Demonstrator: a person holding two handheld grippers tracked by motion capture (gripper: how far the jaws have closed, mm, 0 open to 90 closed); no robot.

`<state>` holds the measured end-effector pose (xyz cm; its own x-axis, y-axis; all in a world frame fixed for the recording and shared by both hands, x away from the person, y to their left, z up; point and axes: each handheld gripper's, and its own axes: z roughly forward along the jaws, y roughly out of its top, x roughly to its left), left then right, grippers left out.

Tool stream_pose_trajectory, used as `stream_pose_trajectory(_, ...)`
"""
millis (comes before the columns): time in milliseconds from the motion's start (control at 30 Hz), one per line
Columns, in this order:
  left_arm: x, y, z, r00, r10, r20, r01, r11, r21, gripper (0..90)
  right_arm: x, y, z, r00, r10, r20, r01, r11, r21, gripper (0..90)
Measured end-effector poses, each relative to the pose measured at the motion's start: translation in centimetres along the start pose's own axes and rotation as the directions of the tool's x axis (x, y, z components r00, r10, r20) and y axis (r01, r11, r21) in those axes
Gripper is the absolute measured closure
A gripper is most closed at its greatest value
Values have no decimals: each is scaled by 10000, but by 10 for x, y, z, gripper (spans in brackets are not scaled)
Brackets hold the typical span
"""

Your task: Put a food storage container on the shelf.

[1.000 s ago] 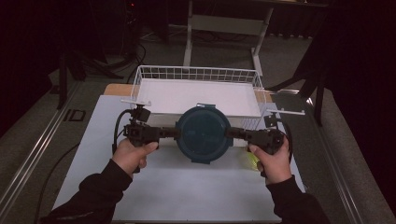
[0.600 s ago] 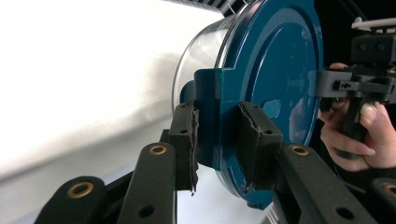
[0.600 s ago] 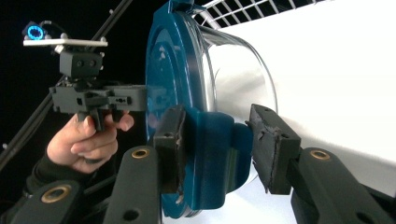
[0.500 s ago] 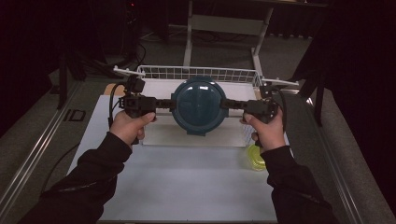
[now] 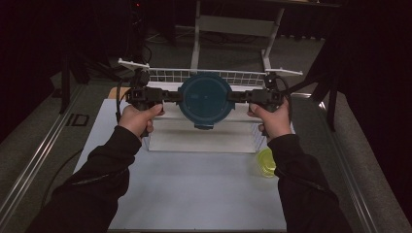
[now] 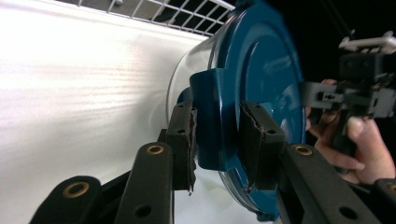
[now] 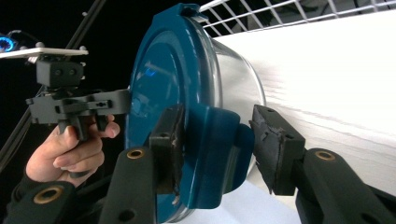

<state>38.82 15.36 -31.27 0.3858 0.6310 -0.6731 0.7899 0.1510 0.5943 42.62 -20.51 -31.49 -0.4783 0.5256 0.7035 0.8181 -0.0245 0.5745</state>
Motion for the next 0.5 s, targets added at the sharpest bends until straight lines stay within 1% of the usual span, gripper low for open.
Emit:
stream_pose_trajectory(100,2,2,3,10000,29,35,-29,10000,55,652,-6,1,2,9998,118,187,-118,9999,0,533)
stream_pose_trajectory(167,4,4,4,9999,117,-43,-117,9999,42,646,-6,2,4,9992,133,373,-132,9999,-33,528)
stream_pose_trajectory(233,7,5,6,9999,108,59,-108,9999,-29,632,-8,4,6,9985,181,512,-179,9998,-39,520)
stream_pose_trajectory(300,8,5,8,9999,133,110,-131,9998,-173,634,-6,6,7,9970,-53,766,54,10000,-17,508)
stream_pose_trajectory(333,8,4,8,9997,212,85,-210,9995,-234,634,-5,7,7,9957,-100,917,106,9999,-59,507)
stream_pose_trajectory(367,7,4,8,9995,303,87,-300,9991,-283,629,-2,7,6,9933,-287,1123,299,9995,-94,498)
stream_pose_trajectory(400,6,4,7,9989,455,69,-452,9979,-466,626,1,7,6,9894,-533,1350,548,9985,-73,482)
stream_pose_trajectory(433,4,3,5,9981,614,-34,-615,9963,-596,625,2,8,6,9889,-563,1375,585,9982,-124,467)
stream_pose_trajectory(467,4,3,3,9975,707,-35,-708,9950,-703,604,3,8,5,9877,-626,1436,650,9978,-120,463)
stream_pose_trajectory(500,3,2,0,9973,737,17,-733,9941,-803,600,6,7,4,9834,-801,1629,830,9965,-110,451)
